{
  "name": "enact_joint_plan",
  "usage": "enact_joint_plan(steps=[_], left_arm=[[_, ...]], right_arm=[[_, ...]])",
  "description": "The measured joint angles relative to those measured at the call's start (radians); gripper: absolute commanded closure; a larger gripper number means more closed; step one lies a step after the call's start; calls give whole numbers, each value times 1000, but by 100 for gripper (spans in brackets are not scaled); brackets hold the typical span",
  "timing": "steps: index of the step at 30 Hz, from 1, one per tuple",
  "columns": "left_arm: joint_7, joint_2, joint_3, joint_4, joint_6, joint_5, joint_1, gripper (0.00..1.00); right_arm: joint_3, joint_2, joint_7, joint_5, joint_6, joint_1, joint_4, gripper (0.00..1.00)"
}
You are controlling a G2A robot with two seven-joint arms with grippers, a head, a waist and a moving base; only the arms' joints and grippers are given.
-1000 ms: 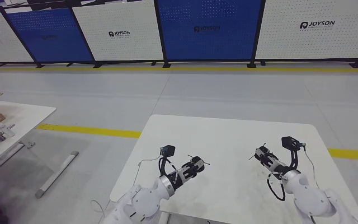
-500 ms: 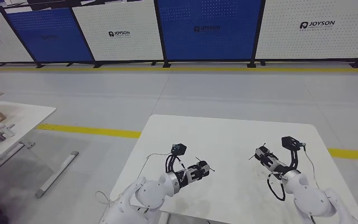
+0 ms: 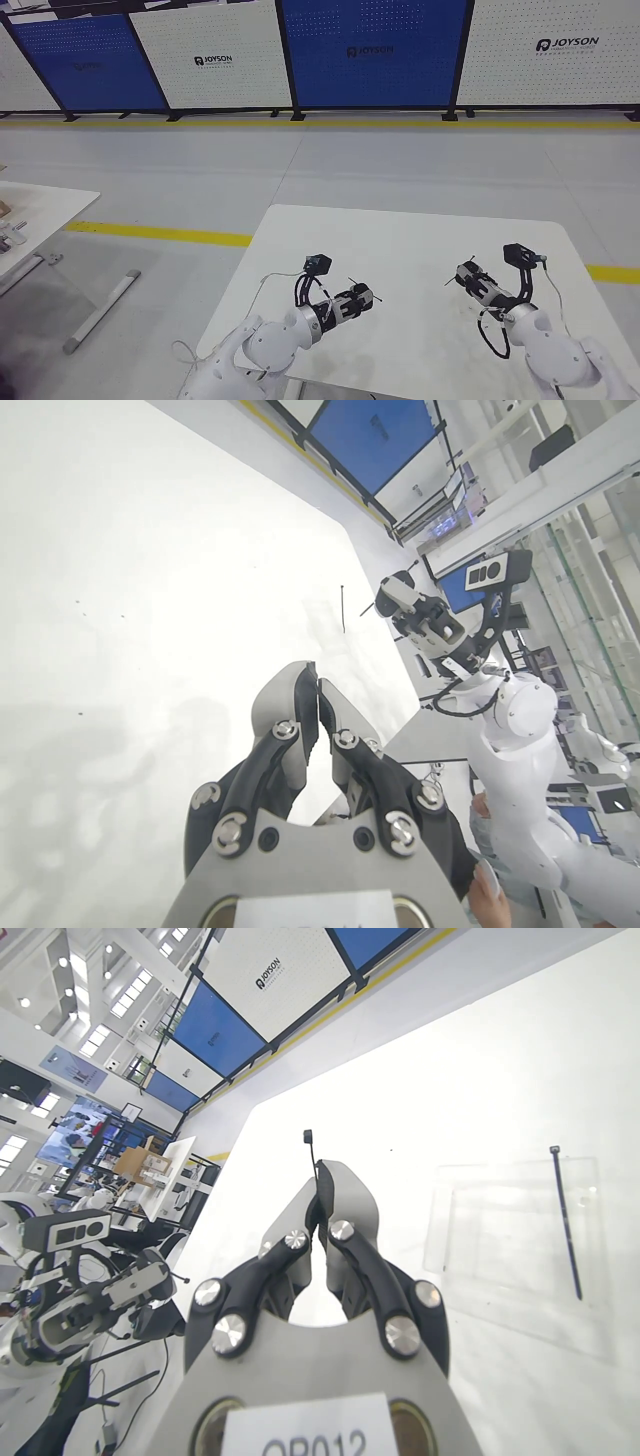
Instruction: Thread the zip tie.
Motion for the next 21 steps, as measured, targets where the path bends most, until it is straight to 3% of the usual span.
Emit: enact_joint_plan(steps=[4, 12, 16, 21], left_arm=[[20, -5, 16, 11, 26, -20, -16, 100], [20, -6, 18, 13, 27, -26, -17, 100], [20, -6, 18, 13, 27, -26, -17, 100], [20, -6, 18, 13, 27, -26, -17, 100]], right_arm=[[0, 0, 0, 0, 0, 0, 0, 100], [1, -1, -8, -2, 0, -3, -2, 100], [-2, -7, -109, 13, -26, -58, -31, 100], [-61, -20, -201, -23, -23, -116, -63, 100]])
